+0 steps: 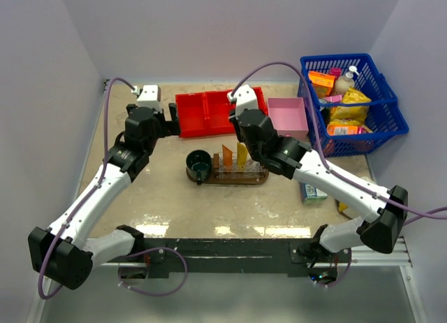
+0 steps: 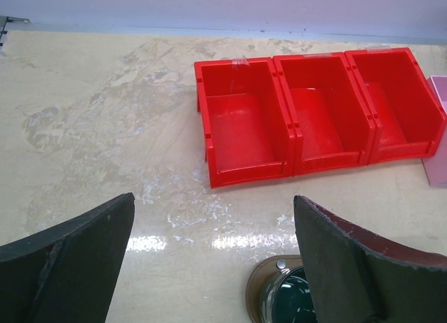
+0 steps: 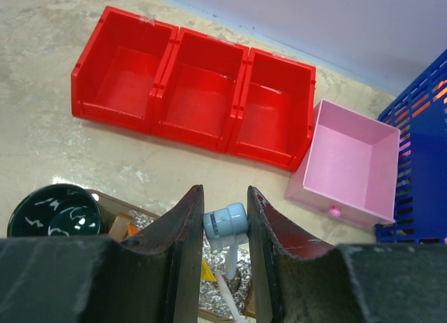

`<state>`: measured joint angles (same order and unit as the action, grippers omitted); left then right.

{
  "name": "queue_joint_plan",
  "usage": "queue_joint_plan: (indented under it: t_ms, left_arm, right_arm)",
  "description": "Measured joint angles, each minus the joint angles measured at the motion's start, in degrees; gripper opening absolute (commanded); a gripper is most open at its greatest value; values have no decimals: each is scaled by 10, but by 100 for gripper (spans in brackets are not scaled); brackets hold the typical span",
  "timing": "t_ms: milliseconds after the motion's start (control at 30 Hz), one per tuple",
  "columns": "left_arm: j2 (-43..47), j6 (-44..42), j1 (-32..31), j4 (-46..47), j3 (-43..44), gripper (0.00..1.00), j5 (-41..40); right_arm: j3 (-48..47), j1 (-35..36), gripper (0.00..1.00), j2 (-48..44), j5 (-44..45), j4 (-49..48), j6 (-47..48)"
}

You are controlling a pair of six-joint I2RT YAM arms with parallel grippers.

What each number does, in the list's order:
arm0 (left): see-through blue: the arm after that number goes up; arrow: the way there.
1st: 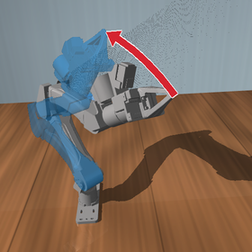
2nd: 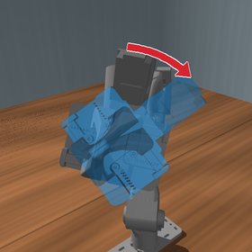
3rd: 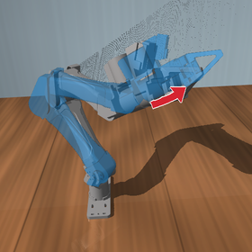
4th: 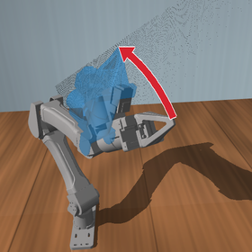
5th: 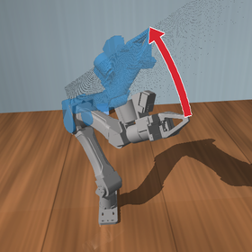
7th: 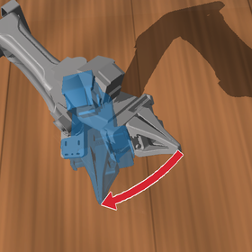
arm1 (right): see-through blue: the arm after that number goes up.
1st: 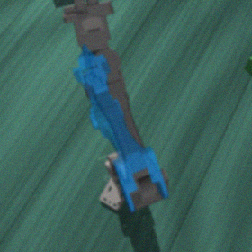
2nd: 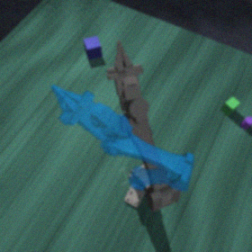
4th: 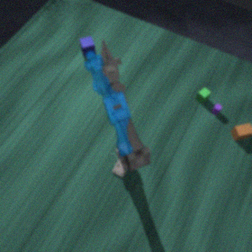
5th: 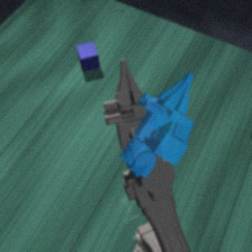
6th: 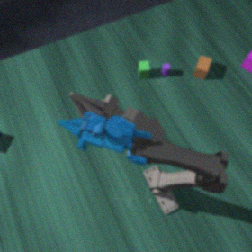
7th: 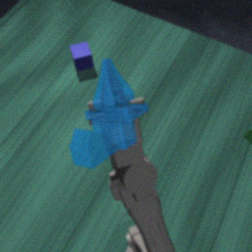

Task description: Prepare toiletry sets of a toothbrush and toothpaste on the tray

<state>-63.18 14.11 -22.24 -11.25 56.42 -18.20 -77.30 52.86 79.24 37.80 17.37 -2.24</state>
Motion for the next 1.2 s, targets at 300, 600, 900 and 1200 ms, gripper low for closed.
queue_joint_plan:
  t_ms: [300,600,900,1200]
  left_arm:
    - [-2,0,0,0,0,100,3]
    - [-5,0,0,0,0,100,5]
    - [-6,-1,0,0,0,100,7]
    - [-6,-2,0,0,0,100,8]
  right_arm:
    - [36,0,0,-1,2,2,-8]
    - [78,0,0,-5,2,-15,-8]
    - [109,0,0,-32,2,-54,-8]
    - [126,0,0,-33,1,-65,-7]
